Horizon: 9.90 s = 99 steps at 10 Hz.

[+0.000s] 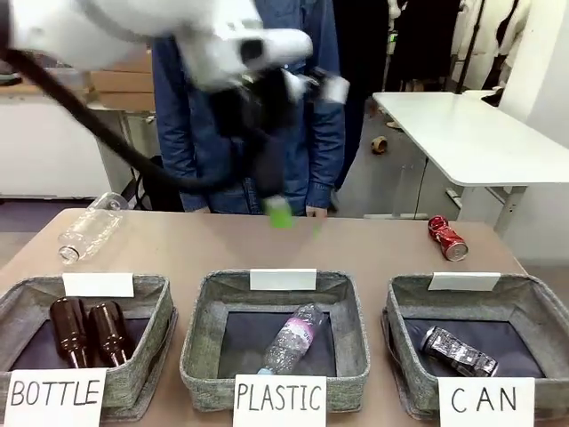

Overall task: Sort the can waste into the basket.
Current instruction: Pick up the can waste from the table and place it in the right Fabric basket.

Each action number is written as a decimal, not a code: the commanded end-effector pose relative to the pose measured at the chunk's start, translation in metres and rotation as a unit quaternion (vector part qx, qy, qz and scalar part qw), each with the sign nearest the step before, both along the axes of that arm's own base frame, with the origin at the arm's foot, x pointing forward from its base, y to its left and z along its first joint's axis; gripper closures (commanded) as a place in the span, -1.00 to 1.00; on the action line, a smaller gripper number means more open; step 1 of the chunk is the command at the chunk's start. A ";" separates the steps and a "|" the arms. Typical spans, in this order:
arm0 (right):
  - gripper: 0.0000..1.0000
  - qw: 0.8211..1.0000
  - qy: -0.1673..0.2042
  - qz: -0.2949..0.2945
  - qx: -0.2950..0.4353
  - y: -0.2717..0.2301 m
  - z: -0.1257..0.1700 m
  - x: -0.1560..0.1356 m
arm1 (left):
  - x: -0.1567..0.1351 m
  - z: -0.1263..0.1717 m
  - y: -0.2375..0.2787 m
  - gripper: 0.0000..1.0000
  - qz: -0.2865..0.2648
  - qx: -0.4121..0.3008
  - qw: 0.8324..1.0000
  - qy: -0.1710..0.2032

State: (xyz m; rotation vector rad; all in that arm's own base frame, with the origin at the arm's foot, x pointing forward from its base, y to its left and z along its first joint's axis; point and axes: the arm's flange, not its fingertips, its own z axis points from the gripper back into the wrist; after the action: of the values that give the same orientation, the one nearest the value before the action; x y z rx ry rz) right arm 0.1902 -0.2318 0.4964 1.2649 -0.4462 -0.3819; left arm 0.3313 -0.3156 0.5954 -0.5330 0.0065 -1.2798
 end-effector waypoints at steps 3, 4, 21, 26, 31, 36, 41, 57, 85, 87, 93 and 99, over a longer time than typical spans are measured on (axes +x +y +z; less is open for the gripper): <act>-1.00 1.000 -0.009 0.000 0.009 0.001 0.002 0.000 | -0.014 -0.024 0.187 -1.00 0.256 -0.177 0.941 0.133; -1.00 1.000 -0.009 0.000 0.009 0.001 0.002 0.000 | -0.023 -0.032 0.220 -1.00 0.331 -0.231 0.904 0.143; -1.00 0.937 -0.054 0.342 0.035 0.171 0.049 0.057 | -0.018 -0.073 0.339 -1.00 0.532 -0.371 0.732 0.210; -1.00 0.937 -0.054 0.342 0.035 0.171 0.049 0.057 | -0.018 -0.073 0.339 -1.00 0.532 -0.371 0.732 0.210; -1.00 0.878 0.200 -0.004 -0.436 0.199 0.039 0.117 | -0.018 -0.073 0.339 -1.00 0.532 -0.371 0.732 0.210; -1.00 0.930 0.046 0.063 -0.360 0.194 0.048 0.126 | -0.018 -0.073 0.339 -1.00 0.532 -0.371 0.732 0.210; -1.00 0.898 0.120 0.080 -0.416 0.195 0.042 0.235 | -0.018 -0.073 0.339 -1.00 0.532 -0.371 0.732 0.210; -1.00 0.761 0.231 0.006 -0.606 0.228 -0.197 0.402 | -0.018 -0.073 0.339 -1.00 0.532 -0.371 0.732 0.210; 1.00 0.493 -0.227 0.604 -0.584 0.243 -0.007 0.088 | -0.018 -0.073 0.339 -1.00 0.532 -0.371 0.732 0.210; 1.00 0.454 -0.267 0.625 -0.577 0.245 -0.010 0.086 | -0.018 -0.073 0.339 -1.00 0.532 -0.371 0.732 0.210; -1.00 0.466 -0.247 0.624 -0.577 0.243 -0.011 0.098 | -0.018 -0.073 0.339 -1.00 0.532 -0.371 0.732 0.210; -1.00 0.470 -0.253 0.625 -0.569 0.242 -0.011 0.100 | -0.018 -0.073 0.339 -1.00 0.532 -0.371 0.732 0.210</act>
State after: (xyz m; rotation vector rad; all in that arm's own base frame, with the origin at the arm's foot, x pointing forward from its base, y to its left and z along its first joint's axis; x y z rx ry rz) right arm 0.2917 0.0155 0.4952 0.0112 -0.0330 1.4249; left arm 0.3141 0.0222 0.5228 -1.2789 -0.4061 0.0740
